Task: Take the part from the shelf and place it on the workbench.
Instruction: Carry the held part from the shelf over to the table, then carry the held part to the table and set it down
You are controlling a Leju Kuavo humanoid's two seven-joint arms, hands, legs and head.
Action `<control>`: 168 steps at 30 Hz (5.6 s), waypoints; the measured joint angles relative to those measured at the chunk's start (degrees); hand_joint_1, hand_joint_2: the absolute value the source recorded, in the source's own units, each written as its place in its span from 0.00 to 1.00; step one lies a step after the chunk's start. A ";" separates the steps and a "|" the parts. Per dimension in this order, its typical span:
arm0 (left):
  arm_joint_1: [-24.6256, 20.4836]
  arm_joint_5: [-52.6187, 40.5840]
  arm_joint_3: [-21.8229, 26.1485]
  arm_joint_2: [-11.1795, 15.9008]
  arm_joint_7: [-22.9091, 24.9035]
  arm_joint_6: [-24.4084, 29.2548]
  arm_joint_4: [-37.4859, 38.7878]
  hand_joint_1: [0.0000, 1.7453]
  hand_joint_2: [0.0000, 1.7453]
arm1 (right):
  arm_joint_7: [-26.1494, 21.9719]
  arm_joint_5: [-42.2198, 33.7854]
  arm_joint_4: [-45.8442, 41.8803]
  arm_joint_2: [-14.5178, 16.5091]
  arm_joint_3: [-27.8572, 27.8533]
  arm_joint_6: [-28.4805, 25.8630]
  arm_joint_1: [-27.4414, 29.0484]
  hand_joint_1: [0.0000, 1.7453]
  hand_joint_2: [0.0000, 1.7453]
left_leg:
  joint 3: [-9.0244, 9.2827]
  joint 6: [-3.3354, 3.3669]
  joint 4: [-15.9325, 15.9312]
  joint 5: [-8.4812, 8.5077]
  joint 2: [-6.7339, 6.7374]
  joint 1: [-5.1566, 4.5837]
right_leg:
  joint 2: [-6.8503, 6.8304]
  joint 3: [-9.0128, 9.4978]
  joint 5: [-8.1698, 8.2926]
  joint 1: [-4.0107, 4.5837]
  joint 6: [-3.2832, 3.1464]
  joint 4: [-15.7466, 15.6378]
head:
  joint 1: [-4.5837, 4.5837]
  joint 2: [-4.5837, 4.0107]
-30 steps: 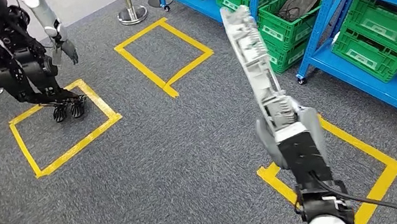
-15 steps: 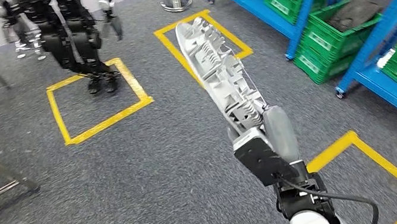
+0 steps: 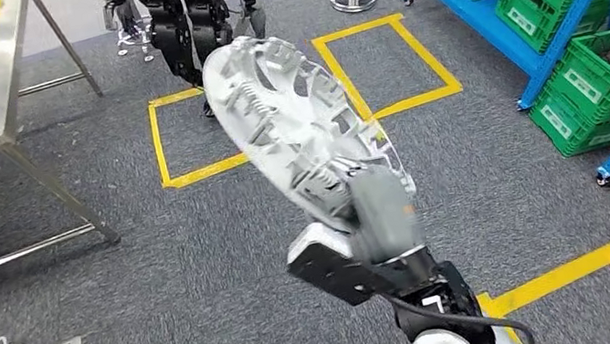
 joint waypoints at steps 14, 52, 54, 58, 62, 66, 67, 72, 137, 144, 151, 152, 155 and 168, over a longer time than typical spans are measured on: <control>-0.05 -1.02 -0.77 0.19 0.25 -0.44 -0.05 0.00 0.00 | 0.32 7.60 7.08 4.98 5.67 3.46 -3.75 1.00 1.00 | 3.66 0.83 -5.39 2.66 2.26 1.23 | -4.15 -2.45 -5.30 -1.02 4.00 7.42 | -0.11 0.00; 0.03 0.26 -1.73 0.57 -0.02 -1.10 -0.04 0.00 0.00 | -1.10 9.72 19.76 12.43 10.59 3.72 -7.11 1.00 1.00 | 2.91 0.54 -4.49 2.34 -4.36 0.78 | 1.15 -6.12 -4.75 0.31 0.48 11.79 | 2.26 0.00; 0.11 0.32 -1.73 0.30 0.03 -1.07 -0.04 0.00 0.00 | -0.92 9.62 19.20 12.46 10.86 3.93 -7.29 1.00 1.00 | 2.83 0.36 -5.07 2.88 -5.65 1.07 | 3.29 -3.21 -2.40 0.93 -0.99 5.78 | 2.02 0.00; 0.19 0.34 -1.75 0.02 -0.01 -1.23 -0.01 0.00 0.00 | -1.04 9.83 19.12 13.08 11.17 4.55 -7.63 1.00 1.00 | 2.45 -0.72 -6.29 3.81 -6.46 1.57 | 2.28 -0.98 -0.50 1.20 -1.96 1.62 | 2.50 0.00; -0.05 0.32 -1.75 0.27 -0.11 -1.33 0.02 0.00 0.00 | -1.74 10.18 19.65 13.80 11.61 4.68 -7.74 1.00 1.00 | -1.75 -1.64 1.97 -0.95 1.01 1.06 | -1.75 0.86 0.67 0.71 -1.55 -1.95 | 1.18 0.00; 0.09 0.23 -1.77 0.77 0.01 -1.42 0.08 0.00 0.00 | -3.06 11.03 20.91 14.10 12.59 5.01 -7.48 1.00 1.00 | -1.01 -3.78 2.21 0.49 3.06 2.19 | -5.63 0.24 -0.80 -0.26 0.42 0.28 | 0.54 0.00; 0.07 0.23 -1.78 0.72 0.01 -1.45 0.07 0.00 0.00 | -3.44 11.28 21.34 14.30 12.85 4.96 -7.44 1.00 1.00 | 0.63 -4.21 -0.57 1.34 4.03 2.28 | -6.39 -0.10 -1.42 -0.45 1.12 1.36 | 0.31 0.00; -0.20 0.25 -1.80 0.49 -0.01 -1.58 -0.09 0.00 0.00 | -4.60 11.92 23.22 15.40 13.82 4.62 -7.45 1.00 1.00 | 2.63 -1.63 -3.17 1.24 4.03 2.32 | -8.47 -1.60 -4.14 -0.31 3.06 4.85 | 0.42 0.00; -0.09 -0.45 -5.04 1.35 -0.02 -4.25 0.20 0.00 0.00 | -8.87 -10.54 56.78 22.07 15.04 5.88 -22.18 1.00 1.00 | 5.56 0.42 -4.82 1.14 2.09 1.84 | -1.03 -6.15 -5.87 0.34 2.27 10.97 | 1.56 0.00; 0.00 -0.19 -5.04 1.34 -0.02 -4.34 0.23 0.00 0.00 | -8.17 -11.49 58.78 22.07 15.97 5.65 -23.36 1.00 1.00 | 4.10 0.19 -4.89 2.46 1.79 1.75 | -0.71 -3.23 -5.34 -0.11 1.64 9.54 | 2.73 0.00; 0.02 0.07 -5.05 1.16 0.04 -4.71 0.22 0.00 0.00 | -7.61 -12.65 60.42 22.17 16.61 5.81 -24.76 1.00 1.00 | 3.62 -1.87 -4.98 2.56 1.66 1.93 | -1.19 0.94 -1.43 0.37 -0.15 0.91 | 2.60 0.00; 0.04 0.11 -5.05 1.21 -0.03 -4.79 0.23 0.00 0.00 | -7.39 -12.91 60.72 22.18 16.66 5.86 -24.97 1.00 1.00 | 2.51 -1.86 -2.63 0.99 1.73 1.83 | -1.38 1.29 -0.80 0.27 -0.25 0.27 | 2.20 0.00; 0.14 0.25 -5.05 1.37 -0.34 -4.98 0.25 0.00 0.00 | -7.00 -13.66 61.86 22.13 16.76 5.94 -25.45 1.00 1.00 | -1.36 -2.03 6.97 -3.49 1.83 1.56 | -1.68 0.72 -0.30 0.69 -0.53 0.26 | 0.88 0.00; 0.09 0.61 -5.05 1.33 -0.15 -5.36 0.36 0.00 0.00 | -5.69 -17.98 62.85 22.13 17.39 5.60 -28.10 1.00 1.00 | 6.02 0.69 -5.62 1.72 2.40 1.60 | -1.08 -5.12 -6.19 0.38 2.80 11.69 | 1.05 0.00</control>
